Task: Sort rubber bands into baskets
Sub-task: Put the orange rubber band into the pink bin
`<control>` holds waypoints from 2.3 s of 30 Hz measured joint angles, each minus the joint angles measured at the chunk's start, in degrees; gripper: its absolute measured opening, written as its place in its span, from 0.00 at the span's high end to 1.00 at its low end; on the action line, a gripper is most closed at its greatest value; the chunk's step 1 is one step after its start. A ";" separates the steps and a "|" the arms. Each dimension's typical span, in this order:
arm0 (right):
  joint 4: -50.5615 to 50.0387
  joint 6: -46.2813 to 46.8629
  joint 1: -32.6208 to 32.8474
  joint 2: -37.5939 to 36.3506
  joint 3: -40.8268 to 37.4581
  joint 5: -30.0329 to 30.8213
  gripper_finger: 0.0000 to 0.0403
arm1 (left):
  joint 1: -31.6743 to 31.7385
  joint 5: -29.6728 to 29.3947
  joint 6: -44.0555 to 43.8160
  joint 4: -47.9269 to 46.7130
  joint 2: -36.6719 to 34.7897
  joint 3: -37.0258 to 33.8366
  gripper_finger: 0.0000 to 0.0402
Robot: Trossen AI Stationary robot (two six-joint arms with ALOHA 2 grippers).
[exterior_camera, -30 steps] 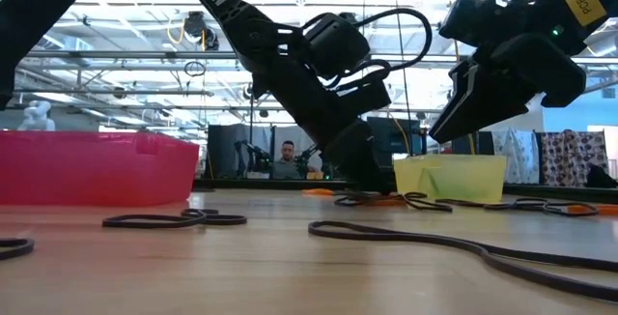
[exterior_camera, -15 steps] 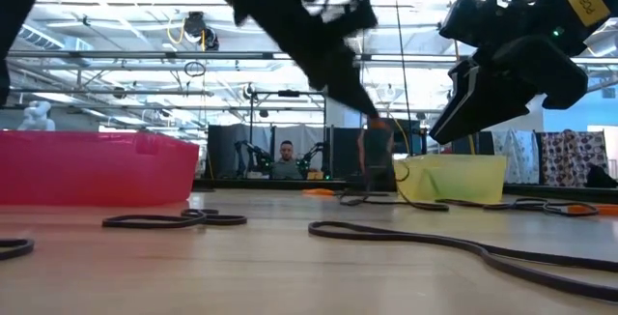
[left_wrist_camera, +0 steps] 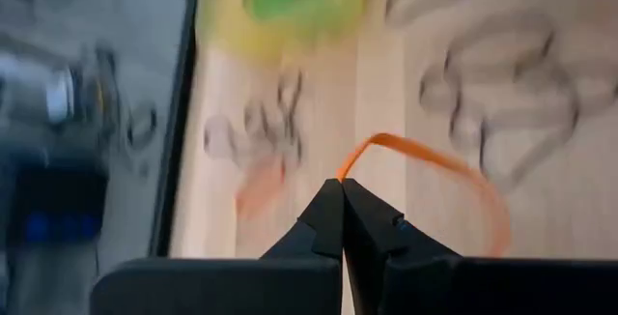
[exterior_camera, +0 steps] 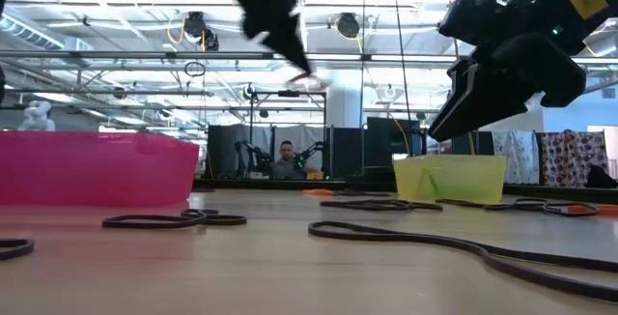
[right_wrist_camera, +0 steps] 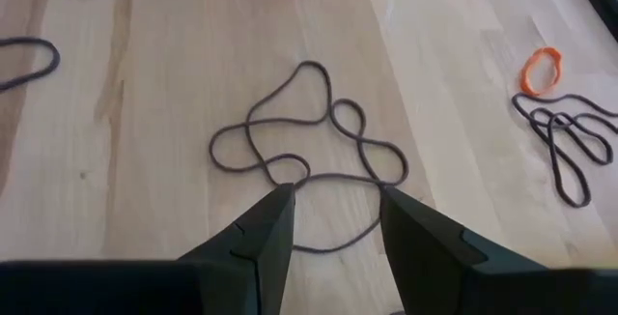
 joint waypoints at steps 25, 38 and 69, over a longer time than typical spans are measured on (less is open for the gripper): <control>0.13 0.06 0.02 0.00 0.00 -0.04 0.63 | -4.11 13.07 -39.92 -49.18 -0.86 -5.76 0.93; 0.13 0.19 0.03 0.00 0.00 -0.04 0.63 | -4.13 23.15 -37.26 -42.65 -0.86 -6.03 0.76; 3.61 -0.22 0.03 0.00 0.09 -0.04 0.63 | -22.59 41.64 -37.93 -12.08 8.08 -12.03 0.75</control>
